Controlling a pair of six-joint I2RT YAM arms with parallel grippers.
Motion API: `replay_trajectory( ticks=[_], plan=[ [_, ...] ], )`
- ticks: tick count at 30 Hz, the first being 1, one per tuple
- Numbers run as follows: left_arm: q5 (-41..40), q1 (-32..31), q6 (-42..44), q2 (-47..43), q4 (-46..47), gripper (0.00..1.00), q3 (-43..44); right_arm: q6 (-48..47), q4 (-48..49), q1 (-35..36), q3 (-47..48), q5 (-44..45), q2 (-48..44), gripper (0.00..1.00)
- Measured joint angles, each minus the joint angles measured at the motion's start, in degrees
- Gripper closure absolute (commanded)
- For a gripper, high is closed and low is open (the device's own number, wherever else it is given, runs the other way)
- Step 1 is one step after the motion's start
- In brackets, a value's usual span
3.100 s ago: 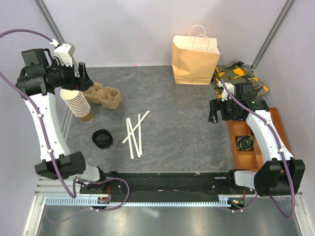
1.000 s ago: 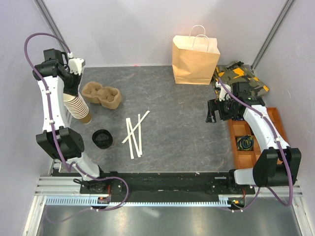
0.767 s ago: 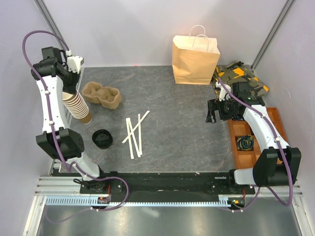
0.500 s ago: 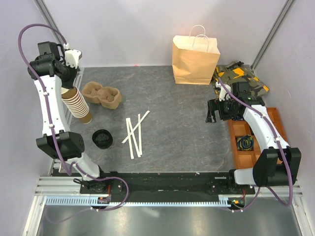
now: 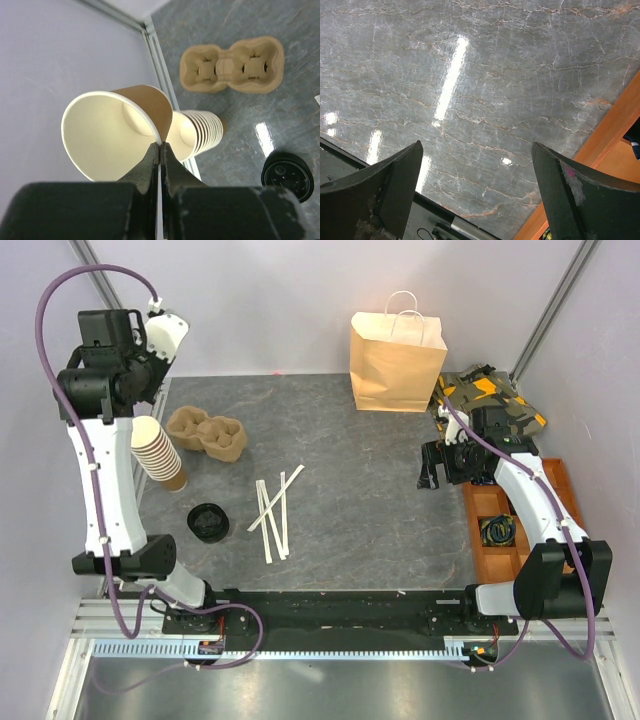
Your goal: Pack the takeout coffee
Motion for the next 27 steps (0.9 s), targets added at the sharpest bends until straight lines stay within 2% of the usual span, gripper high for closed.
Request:
replay_trajectory(
  ticks=[3, 7, 13, 22, 27],
  plan=[
    [-0.8, -5.6, 1.1, -2.5, 0.9, 0.98, 0.2, 0.0, 0.0, 0.0, 0.2, -0.2, 0.0, 0.02],
    [-0.2, -16.1, 1.5, -5.9, 3.8, 0.98, -3.3, 0.1, 0.0, 0.0, 0.3, -0.2, 0.0, 0.02],
    [1.3, -32.3, 0.4, -7.6, 8.6, 0.98, -16.7, 0.1, 0.0, 0.0, 0.3, -0.2, -0.9, 0.02],
    [0.5, -55.7, -1.1, -6.6, 24.4, 0.98, -46.4, 0.1, 0.0, 0.0, 0.3, 0.8, -2.1, 0.02],
    [2.4, -61.3, -2.9, -0.8, 31.3, 0.98, -49.0, 0.0, 0.1, 0.0, 0.1, 1.8, -2.2, 0.02]
  ],
)
